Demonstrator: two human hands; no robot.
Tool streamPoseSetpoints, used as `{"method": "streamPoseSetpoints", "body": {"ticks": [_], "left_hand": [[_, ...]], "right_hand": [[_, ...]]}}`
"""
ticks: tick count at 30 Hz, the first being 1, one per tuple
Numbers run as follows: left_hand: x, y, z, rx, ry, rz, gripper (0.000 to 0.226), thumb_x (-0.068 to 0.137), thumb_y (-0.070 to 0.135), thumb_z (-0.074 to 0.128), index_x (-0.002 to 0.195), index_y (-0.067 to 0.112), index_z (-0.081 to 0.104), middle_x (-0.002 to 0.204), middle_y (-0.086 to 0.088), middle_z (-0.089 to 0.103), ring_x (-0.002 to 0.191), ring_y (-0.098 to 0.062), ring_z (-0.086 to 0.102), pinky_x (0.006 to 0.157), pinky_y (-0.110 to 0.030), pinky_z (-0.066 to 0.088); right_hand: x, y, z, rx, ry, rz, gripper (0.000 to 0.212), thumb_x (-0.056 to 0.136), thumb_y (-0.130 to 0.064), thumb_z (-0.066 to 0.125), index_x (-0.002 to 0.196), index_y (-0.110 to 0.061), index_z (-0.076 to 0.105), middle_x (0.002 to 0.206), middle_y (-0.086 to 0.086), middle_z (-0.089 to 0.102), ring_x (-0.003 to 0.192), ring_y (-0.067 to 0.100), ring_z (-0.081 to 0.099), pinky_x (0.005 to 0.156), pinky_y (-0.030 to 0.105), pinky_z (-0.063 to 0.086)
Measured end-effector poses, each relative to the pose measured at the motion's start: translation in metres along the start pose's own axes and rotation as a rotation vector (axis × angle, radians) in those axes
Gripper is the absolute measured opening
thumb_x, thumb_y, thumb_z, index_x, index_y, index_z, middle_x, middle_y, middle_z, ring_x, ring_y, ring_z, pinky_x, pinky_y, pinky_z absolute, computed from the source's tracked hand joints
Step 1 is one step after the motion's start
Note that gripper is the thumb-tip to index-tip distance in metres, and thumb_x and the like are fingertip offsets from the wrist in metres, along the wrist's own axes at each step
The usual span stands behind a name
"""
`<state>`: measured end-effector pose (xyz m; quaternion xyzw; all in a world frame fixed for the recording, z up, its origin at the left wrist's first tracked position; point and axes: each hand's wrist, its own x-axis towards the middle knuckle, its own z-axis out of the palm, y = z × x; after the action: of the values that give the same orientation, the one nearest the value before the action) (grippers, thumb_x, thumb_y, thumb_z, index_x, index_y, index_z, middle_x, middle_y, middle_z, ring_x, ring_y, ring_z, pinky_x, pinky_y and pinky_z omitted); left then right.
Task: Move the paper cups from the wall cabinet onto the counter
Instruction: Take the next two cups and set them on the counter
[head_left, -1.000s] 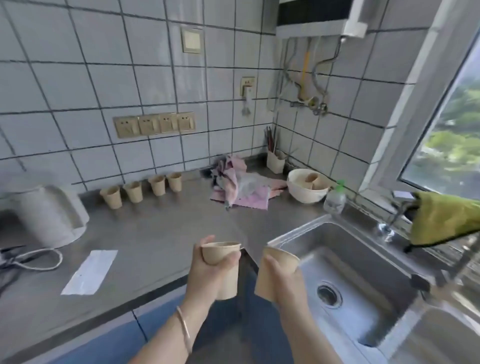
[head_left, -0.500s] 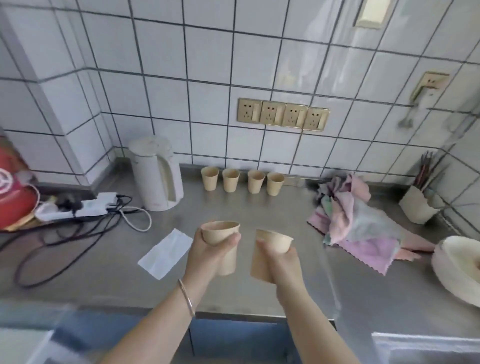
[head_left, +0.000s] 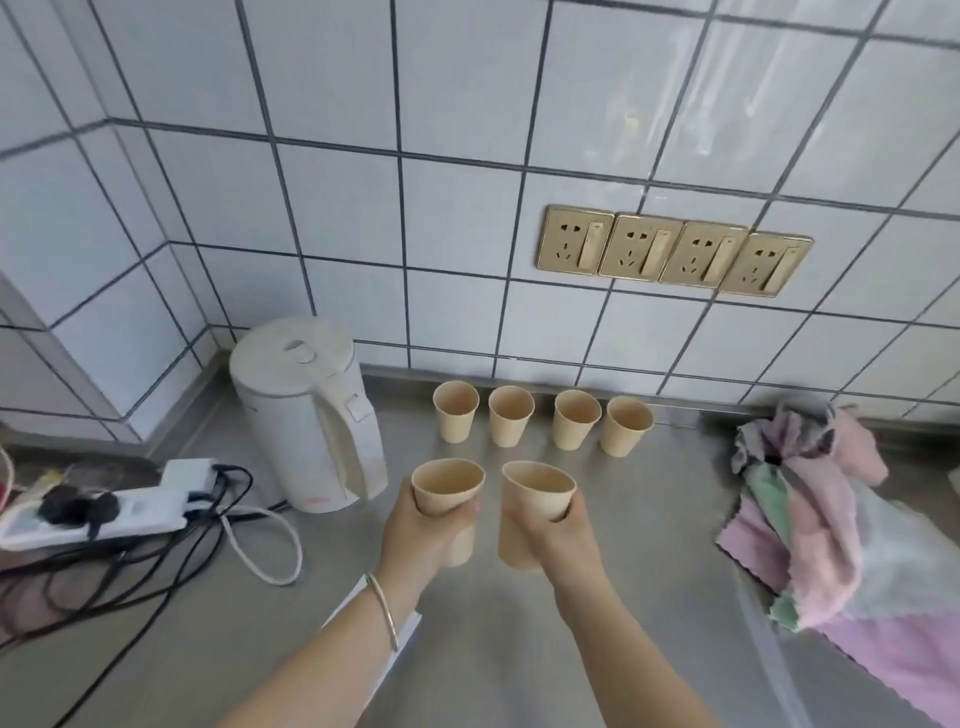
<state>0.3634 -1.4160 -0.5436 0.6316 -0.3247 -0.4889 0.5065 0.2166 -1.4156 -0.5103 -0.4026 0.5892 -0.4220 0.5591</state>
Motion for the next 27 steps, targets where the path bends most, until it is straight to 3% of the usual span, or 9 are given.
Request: {"method": "streamPoseSetpoints", "body": {"ticks": [2,6,8,10,13,18,27], "left_hand": [[0.023,-0.004,0.006,0.007,0.010,-0.004,0.049,0.055,0.025,0.086,0.095,0.026,0.059,0.090,0.007,0.070,0.083,-0.016,0.065,0.068,-0.023,0.048],[0.064,-0.016,0.015,0.073,0.035,0.031,0.059,0.042,0.034,0.083,0.094,0.034,0.056,0.092,0.013,0.068,0.087,-0.013,0.065,0.077,-0.026,0.050],[0.081,-0.025,0.019,0.114,0.046,0.048,0.059,0.048,0.024,0.086,0.096,0.036,0.055,0.093,0.017,0.067,0.087,-0.008,0.064,0.073,-0.016,0.048],[0.095,-0.030,0.023,0.149,0.087,0.069,0.061,0.055,0.014,0.087,0.103,0.033,0.055,0.095,0.017,0.066,0.088,-0.009,0.063,0.072,-0.013,0.046],[0.109,-0.036,0.028,0.209,0.152,0.078,0.064,0.056,0.015,0.087,0.109,0.029,0.053,0.098,0.011,0.065,0.091,-0.013,0.061,0.073,-0.018,0.043],[0.121,-0.049,0.034,0.277,0.177,0.065,0.065,0.056,0.016,0.087,0.107,0.034,0.050,0.098,0.012,0.063,0.092,-0.011,0.058,0.076,-0.019,0.038],[0.127,-0.069,0.035,0.280,0.239,0.056,0.068,0.055,0.012,0.087,0.107,0.034,0.049,0.100,0.008,0.065,0.093,-0.014,0.059,0.079,-0.023,0.041]], "right_hand": [[0.022,0.002,0.003,-0.003,-0.006,-0.011,0.061,0.065,-0.024,0.077,0.116,-0.024,0.044,0.102,-0.007,0.061,0.085,0.000,0.058,0.057,0.012,0.045],[0.067,0.011,0.007,-0.046,-0.005,-0.032,0.071,0.059,-0.020,0.076,0.120,-0.023,0.040,0.103,-0.007,0.057,0.088,0.002,0.058,0.058,0.010,0.048],[0.089,0.021,0.009,-0.074,0.010,-0.040,0.066,0.063,-0.009,0.080,0.116,-0.024,0.042,0.102,-0.004,0.058,0.088,0.005,0.059,0.060,0.012,0.050],[0.109,0.033,0.012,-0.109,0.044,-0.043,0.065,0.058,-0.012,0.081,0.109,-0.032,0.047,0.105,-0.003,0.061,0.094,0.012,0.062,0.071,0.021,0.053],[0.131,0.051,0.014,-0.148,0.089,-0.032,0.064,0.050,-0.021,0.082,0.103,-0.039,0.051,0.106,-0.007,0.065,0.100,0.015,0.063,0.087,0.040,0.054],[0.146,0.065,0.015,-0.280,0.125,0.012,0.060,0.061,-0.022,0.082,0.098,-0.047,0.044,0.101,-0.022,0.061,0.097,0.011,0.062,0.085,0.032,0.051],[0.154,0.079,0.021,-0.434,0.126,0.013,0.055,0.065,-0.026,0.077,0.104,-0.037,0.040,0.110,-0.005,0.063,0.103,0.019,0.060,0.081,0.026,0.046]]}}
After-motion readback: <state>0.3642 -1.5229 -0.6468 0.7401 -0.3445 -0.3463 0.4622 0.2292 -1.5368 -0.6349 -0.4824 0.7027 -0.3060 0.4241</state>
